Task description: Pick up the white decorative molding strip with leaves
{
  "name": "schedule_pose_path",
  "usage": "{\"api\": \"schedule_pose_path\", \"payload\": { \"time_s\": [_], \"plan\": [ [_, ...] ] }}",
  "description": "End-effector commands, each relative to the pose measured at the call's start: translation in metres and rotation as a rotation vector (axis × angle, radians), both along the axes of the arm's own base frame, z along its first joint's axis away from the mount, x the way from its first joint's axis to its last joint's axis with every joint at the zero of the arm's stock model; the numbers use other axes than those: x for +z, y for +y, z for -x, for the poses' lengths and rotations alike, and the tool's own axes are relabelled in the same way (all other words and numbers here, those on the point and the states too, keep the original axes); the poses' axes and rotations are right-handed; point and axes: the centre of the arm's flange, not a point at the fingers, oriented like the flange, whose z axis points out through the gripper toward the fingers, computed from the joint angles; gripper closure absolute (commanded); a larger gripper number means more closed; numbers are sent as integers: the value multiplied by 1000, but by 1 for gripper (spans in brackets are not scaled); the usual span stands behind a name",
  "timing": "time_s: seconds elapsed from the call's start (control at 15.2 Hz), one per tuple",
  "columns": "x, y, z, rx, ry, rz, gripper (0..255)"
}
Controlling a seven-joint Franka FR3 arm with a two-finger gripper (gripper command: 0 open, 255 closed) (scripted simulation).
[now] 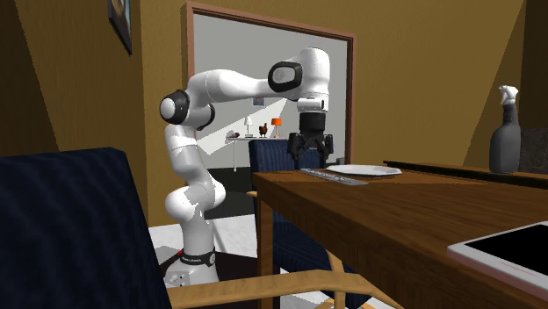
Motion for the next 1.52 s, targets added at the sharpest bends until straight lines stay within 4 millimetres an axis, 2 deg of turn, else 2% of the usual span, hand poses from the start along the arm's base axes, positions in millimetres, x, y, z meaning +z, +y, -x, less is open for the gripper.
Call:
{"api": "schedule_pose_path", "payload": {
  "time_s": [0.0, 0.07, 0.66, 1.45],
  "plan": [
    [-4, 0, 0, 0, 0, 0, 0],
    [-4, 0, 0, 0, 0, 0, 255],
    [-4, 0, 0, 0, 0, 0, 255],
    [59, 0, 0, 0, 0, 0, 255]
  ]
}}
